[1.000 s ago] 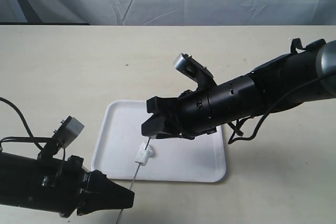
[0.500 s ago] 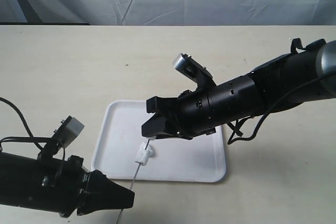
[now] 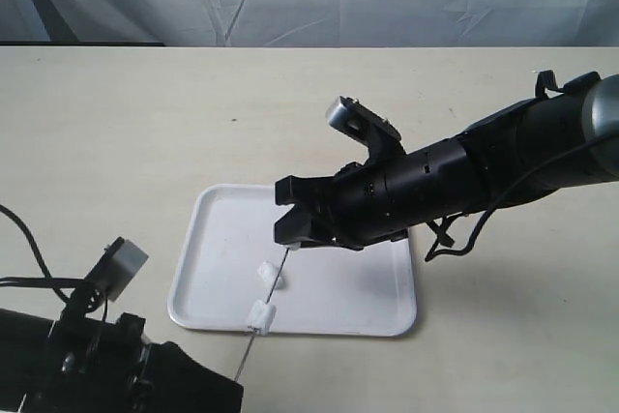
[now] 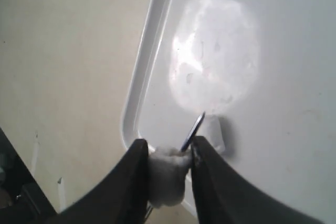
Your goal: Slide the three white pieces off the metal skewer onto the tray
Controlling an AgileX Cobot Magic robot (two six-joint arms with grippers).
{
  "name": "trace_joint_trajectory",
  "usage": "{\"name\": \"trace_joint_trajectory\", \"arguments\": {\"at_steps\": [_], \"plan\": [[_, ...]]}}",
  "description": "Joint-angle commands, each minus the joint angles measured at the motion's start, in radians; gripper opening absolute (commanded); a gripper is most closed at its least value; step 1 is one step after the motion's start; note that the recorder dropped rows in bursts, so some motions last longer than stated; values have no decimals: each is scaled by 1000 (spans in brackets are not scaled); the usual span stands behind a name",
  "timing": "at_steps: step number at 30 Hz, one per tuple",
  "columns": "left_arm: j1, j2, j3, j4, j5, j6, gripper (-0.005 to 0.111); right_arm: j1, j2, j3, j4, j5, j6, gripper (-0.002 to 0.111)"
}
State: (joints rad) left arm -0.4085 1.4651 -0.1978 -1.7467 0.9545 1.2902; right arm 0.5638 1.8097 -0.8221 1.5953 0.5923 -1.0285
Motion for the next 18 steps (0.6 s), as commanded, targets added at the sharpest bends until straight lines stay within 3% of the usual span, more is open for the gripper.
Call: {"name": "trace_joint_trajectory", "arguments": {"at_steps": [1, 8, 14, 18], "plan": [[-2, -5, 60, 2, 75, 32, 0, -3, 1, -1, -2, -68, -8, 26], [-2, -5, 116, 2, 93, 39, 0, -3, 1, -1, -18, -116, -8, 26], [-2, -5, 93, 2, -42, 39, 0, -4, 1, -12, -117, -98, -14, 27], [-2, -5, 47, 2, -80, 24, 0, -4, 1, -21, -117, -74, -9, 41]]}}
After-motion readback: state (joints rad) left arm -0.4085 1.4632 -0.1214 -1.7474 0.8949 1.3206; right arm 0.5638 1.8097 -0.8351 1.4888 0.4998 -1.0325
